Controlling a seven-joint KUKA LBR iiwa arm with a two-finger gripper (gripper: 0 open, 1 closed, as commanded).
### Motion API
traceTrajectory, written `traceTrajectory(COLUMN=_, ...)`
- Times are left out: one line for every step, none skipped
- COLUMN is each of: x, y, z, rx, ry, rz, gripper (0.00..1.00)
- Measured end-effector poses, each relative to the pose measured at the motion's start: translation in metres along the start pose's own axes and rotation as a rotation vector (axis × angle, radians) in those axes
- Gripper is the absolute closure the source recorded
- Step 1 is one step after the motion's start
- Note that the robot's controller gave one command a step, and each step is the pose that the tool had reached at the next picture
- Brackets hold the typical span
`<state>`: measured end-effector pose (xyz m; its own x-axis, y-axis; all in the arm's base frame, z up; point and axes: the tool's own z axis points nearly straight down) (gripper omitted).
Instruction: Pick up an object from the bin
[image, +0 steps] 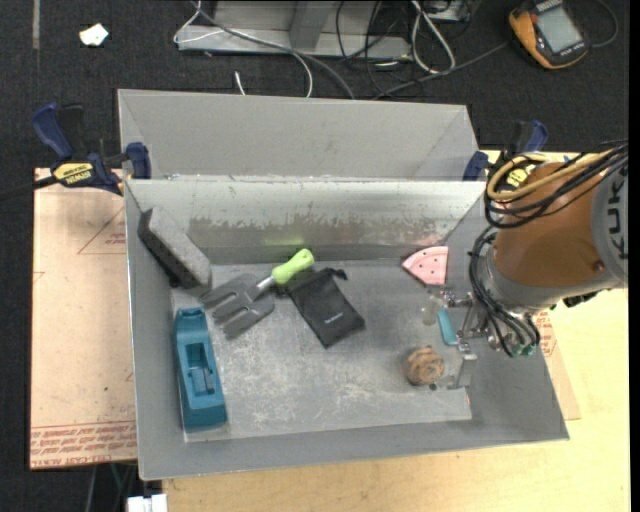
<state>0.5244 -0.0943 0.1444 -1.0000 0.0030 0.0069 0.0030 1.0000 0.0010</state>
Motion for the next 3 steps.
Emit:
traceTrajectory(x=-0.002, y=0.000, z=-0.004, rx=0.001, ry=-0.007, rz=-0.002, gripper=0.00)
traceTrajectory(x=-0.006, y=-0.008, z=0.032, rx=0.003, ry=-0.015, rz=-0.130, gripper=0.00)
traceTrajectory(x=0.000, y=-0.011, z=0.077, rx=0.001, ry=-0.008, rz=-0.226, gripper=0.00)
